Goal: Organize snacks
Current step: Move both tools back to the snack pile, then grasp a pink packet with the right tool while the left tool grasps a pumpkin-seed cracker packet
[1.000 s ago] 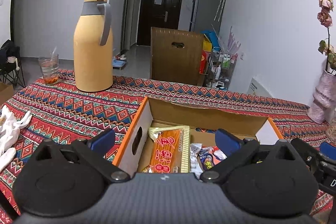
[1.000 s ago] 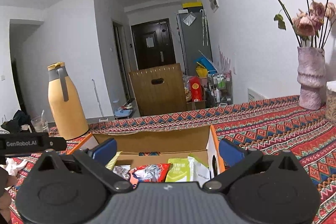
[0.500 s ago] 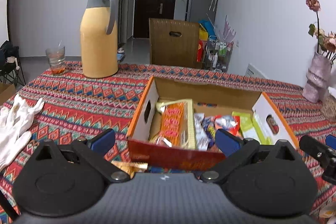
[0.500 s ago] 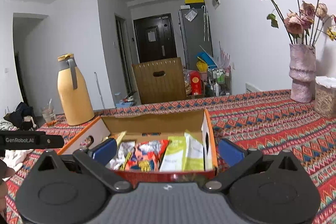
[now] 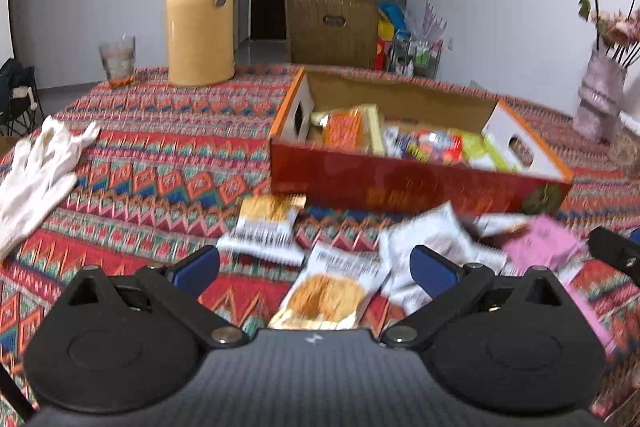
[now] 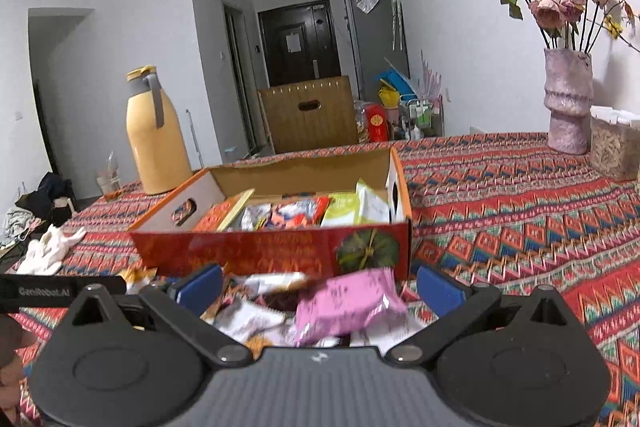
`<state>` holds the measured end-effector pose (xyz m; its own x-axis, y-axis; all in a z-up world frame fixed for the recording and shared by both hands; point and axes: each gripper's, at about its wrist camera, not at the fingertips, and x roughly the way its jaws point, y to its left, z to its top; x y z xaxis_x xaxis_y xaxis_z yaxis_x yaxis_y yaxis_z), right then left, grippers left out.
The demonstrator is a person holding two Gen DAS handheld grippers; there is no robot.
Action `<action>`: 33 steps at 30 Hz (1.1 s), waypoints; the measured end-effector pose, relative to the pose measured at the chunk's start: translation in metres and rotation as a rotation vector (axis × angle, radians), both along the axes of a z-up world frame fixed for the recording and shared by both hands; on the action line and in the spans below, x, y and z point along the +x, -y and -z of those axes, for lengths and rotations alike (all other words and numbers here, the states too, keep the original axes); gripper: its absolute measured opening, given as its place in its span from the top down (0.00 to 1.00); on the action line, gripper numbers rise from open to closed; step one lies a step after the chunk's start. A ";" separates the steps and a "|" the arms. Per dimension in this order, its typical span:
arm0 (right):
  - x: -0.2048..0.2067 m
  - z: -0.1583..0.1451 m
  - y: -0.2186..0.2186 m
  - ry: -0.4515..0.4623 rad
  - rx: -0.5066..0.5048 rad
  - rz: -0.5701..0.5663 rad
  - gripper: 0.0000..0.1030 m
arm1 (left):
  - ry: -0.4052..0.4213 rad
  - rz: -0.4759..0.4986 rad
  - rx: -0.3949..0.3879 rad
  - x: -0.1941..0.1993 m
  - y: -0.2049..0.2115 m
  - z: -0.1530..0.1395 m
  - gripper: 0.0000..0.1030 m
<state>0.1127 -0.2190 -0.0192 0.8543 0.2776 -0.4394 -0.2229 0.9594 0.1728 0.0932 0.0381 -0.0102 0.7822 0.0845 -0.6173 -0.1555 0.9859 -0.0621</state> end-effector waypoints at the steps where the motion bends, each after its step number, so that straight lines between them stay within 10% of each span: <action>1: -0.003 0.002 0.000 -0.008 -0.002 -0.002 0.00 | -0.008 0.001 -0.001 -0.002 -0.001 0.003 0.00; 33: -0.018 0.059 -0.003 -0.198 -0.121 0.031 0.00 | 0.028 -0.014 -0.075 -0.031 -0.018 0.039 0.00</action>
<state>0.0943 -0.2160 -0.0780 0.7556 0.1876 -0.6276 -0.1658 0.9817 0.0939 0.0627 0.0557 -0.0493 0.7982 0.0496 -0.6003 -0.1661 0.9761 -0.1402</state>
